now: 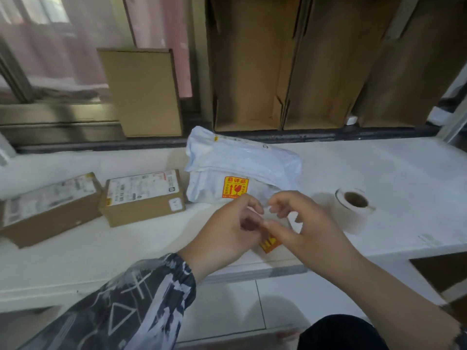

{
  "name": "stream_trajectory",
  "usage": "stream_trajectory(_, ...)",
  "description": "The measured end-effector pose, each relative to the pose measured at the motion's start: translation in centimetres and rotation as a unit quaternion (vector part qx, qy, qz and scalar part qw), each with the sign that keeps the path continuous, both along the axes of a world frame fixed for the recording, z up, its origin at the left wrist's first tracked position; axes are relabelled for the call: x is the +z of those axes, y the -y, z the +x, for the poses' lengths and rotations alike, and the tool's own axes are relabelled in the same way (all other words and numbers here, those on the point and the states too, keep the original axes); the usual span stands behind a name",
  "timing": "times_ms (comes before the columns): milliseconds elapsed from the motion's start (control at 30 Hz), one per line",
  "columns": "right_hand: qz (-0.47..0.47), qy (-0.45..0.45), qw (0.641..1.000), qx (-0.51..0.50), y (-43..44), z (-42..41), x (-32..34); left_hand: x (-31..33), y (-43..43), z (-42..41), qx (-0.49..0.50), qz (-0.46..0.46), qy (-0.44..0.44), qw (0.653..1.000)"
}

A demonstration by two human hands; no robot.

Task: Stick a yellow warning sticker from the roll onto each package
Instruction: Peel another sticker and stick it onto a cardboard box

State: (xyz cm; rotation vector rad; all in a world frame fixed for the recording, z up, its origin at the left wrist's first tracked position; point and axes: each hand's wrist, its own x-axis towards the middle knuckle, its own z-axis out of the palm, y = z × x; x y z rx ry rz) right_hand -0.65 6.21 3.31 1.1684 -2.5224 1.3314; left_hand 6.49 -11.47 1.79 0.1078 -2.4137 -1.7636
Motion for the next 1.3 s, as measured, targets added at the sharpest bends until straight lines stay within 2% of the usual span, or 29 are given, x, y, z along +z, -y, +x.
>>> stream_trajectory(233,-0.063,0.134,0.988,0.035,7.0,2.0,-1.3,1.2,5.7,5.3,0.063,-0.004,-0.002,0.998)
stream_trajectory(400,-0.100,0.174,0.978,0.061,12.3,3.5,-1.8,0.8,9.8,8.6,0.201,-0.006,-0.022,0.979)
stream_trajectory(500,-0.097,0.191,0.973,0.084,15.2,4.3,-2.0,0.3,11.8,10.1,0.268,-0.053,-0.048,0.961)
stream_trajectory(600,-0.089,0.181,0.976,0.084,17.6,4.9,-2.2,-0.1,12.9,11.2,0.293,-0.126,-0.074,0.945)
stream_trajectory(767,-0.062,0.115,0.987,0.091,19.5,5.5,-2.6,-2.1,14.7,11.5,0.311,-0.328,-0.150,0.880)
stream_trajectory(933,-0.047,-0.006,0.995,0.090,19.7,5.4,-2.9,-2.6,15.0,11.1,0.334,-0.384,-0.165,0.845)
stream_trajectory(1000,-0.048,-0.041,0.993,0.095,19.6,5.2,-3.0,-2.4,15.0,11.0,0.338,-0.385,-0.155,0.844)
stream_trajectory(1167,-0.041,-0.192,0.977,0.084,19.4,4.6,-3.2,-2.1,15.5,10.7,0.307,-0.380,-0.140,0.861)
stream_trajectory(1300,-0.031,-0.246,0.967,0.061,19.7,4.0,-3.6,-2.2,15.8,10.1,0.293,-0.374,-0.144,0.868)
